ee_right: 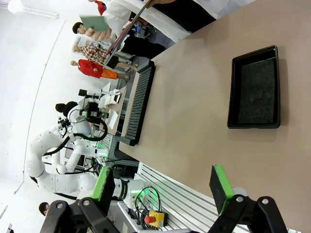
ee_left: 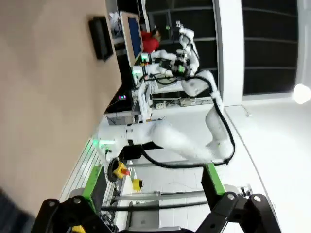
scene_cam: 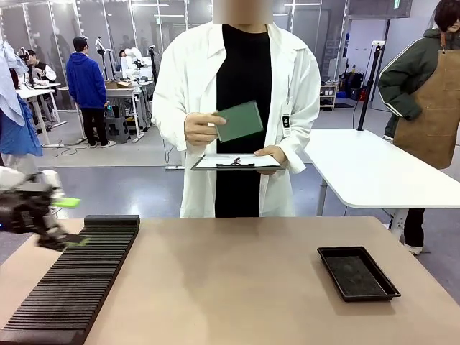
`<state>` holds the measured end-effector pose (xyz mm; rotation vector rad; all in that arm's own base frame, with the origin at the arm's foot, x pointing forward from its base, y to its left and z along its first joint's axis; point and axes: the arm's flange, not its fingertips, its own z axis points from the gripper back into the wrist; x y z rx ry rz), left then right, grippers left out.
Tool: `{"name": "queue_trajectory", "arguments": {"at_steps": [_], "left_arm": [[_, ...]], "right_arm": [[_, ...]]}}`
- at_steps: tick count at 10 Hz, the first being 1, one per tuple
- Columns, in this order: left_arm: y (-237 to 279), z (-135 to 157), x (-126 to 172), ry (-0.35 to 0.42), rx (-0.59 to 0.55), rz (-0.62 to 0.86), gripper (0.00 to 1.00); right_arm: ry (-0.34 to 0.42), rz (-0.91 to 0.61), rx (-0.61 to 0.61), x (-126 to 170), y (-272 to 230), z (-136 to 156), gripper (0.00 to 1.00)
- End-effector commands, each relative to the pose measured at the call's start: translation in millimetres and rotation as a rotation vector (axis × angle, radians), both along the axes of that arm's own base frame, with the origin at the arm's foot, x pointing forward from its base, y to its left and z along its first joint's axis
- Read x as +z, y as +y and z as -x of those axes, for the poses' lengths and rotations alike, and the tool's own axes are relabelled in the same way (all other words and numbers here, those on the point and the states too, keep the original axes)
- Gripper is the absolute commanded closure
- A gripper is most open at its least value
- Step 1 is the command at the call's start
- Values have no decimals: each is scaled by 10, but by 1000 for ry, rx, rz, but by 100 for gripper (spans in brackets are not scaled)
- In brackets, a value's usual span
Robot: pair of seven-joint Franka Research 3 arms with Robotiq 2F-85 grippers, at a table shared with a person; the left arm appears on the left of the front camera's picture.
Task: Inspect the PCB.
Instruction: Pick up the Blank PCB that the human is holding.
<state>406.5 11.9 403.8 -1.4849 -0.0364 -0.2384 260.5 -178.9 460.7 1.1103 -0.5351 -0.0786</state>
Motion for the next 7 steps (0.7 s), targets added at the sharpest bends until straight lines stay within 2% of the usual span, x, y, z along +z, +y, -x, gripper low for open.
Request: {"name": "queue_trajectory", "arguments": {"at_steps": [1, 3, 5, 7], "left_arm": [[577, 575, 121, -43, 49, 40, 0], [1142, 983, 46, -88, 86, 20, 0], [1675, 1227, -46, -96, 112, -2, 0], [2088, 1226, -137, -133, 174, -40, 0]], "right_arm": [[-17, -6, 1, 16, -9, 7, 0], [-17, -6, 1, 16, -9, 7, 0], [-17, -6, 1, 16, -9, 7, 0], [-17, -6, 1, 16, -9, 7, 0]]}}
